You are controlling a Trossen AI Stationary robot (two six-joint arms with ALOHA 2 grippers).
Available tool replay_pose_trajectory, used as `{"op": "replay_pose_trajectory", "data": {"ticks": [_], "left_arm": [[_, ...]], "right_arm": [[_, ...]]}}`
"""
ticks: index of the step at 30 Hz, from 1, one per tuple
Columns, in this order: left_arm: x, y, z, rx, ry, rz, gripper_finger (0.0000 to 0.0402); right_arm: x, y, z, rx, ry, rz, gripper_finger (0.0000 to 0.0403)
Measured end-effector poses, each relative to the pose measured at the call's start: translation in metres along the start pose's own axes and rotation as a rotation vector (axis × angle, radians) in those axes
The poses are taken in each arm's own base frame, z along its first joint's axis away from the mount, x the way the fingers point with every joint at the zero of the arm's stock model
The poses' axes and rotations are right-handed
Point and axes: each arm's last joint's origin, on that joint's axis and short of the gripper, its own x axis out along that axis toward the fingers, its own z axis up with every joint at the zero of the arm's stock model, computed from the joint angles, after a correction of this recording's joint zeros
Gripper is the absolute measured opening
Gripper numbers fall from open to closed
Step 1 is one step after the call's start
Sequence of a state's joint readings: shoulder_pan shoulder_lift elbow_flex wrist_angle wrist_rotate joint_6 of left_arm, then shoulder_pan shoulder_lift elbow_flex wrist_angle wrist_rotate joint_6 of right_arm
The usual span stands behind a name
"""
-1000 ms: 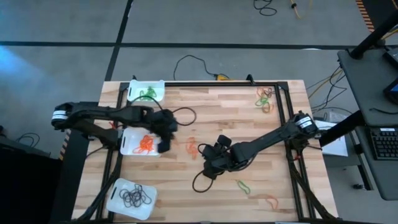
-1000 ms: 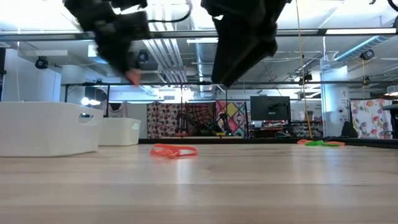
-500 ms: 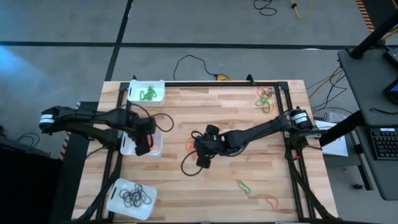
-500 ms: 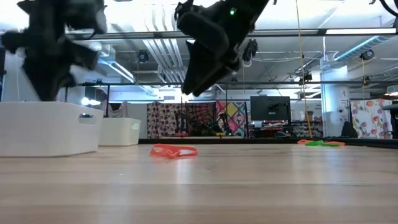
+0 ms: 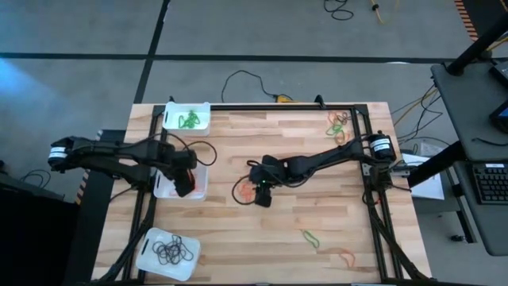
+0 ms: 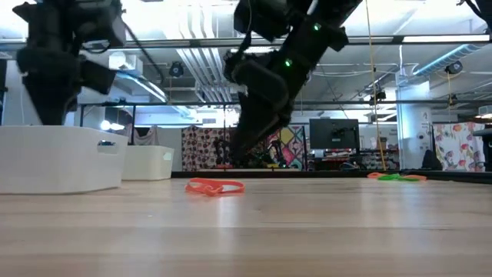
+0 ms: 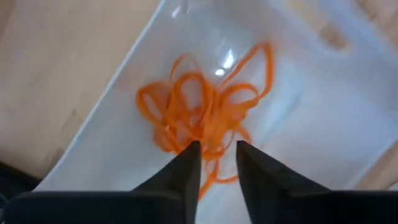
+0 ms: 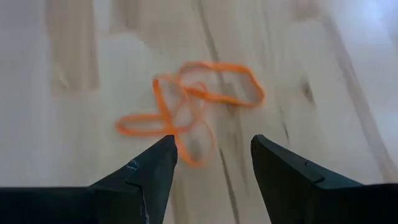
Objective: Sort rubber bands into baskets
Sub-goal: Put the orange rubber band into the middle white bin
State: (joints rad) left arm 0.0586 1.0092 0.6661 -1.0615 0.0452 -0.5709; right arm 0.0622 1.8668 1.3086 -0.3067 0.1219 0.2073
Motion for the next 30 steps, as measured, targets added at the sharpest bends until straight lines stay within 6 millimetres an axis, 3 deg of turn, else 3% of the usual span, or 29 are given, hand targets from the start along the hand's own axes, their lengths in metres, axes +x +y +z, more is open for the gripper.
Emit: {"op": "replay_pose_trajectory", "data": {"ticks": [4, 9, 14, 17, 22, 26, 30], "left_arm": [[-0.015, -0.005, 0.007, 0.005, -0.051, -0.021, 0.0141], [-0.025, -0.004, 0.004, 0.008, 0.009, 0.018, 0.0203], [-0.028, -0.003, 0.002, 0.008, 0.053, 0.025, 0.0240], [-0.034, -0.011, 0.011, 0.035, -0.036, -0.044, 0.0250], [-0.042, -0.037, 0.035, 0.213, -0.350, -0.216, 0.0249], [-0.030, -0.056, 0.051, 0.243, -0.494, -0.258, 0.0240], [-0.009, -0.066, 0.071, 0.240, -0.554, -0.167, 0.0232]], "right_arm": [[0.001, -0.002, -0.003, 0.003, 0.015, -0.007, 0.0201], [0.000, 0.001, -0.001, 0.030, 0.011, -0.002, 0.0201], [-0.008, 0.005, 0.006, 0.022, 0.028, -0.001, 0.0201], [-0.023, 0.008, 0.015, -0.007, 0.084, -0.009, 0.0201], [-0.053, 0.016, 0.030, -0.035, 0.119, -0.010, 0.0201], [-0.075, 0.027, 0.039, 0.014, 0.100, 0.003, 0.0201], [-0.093, 0.044, 0.044, 0.053, 0.060, -0.009, 0.0201]]}}
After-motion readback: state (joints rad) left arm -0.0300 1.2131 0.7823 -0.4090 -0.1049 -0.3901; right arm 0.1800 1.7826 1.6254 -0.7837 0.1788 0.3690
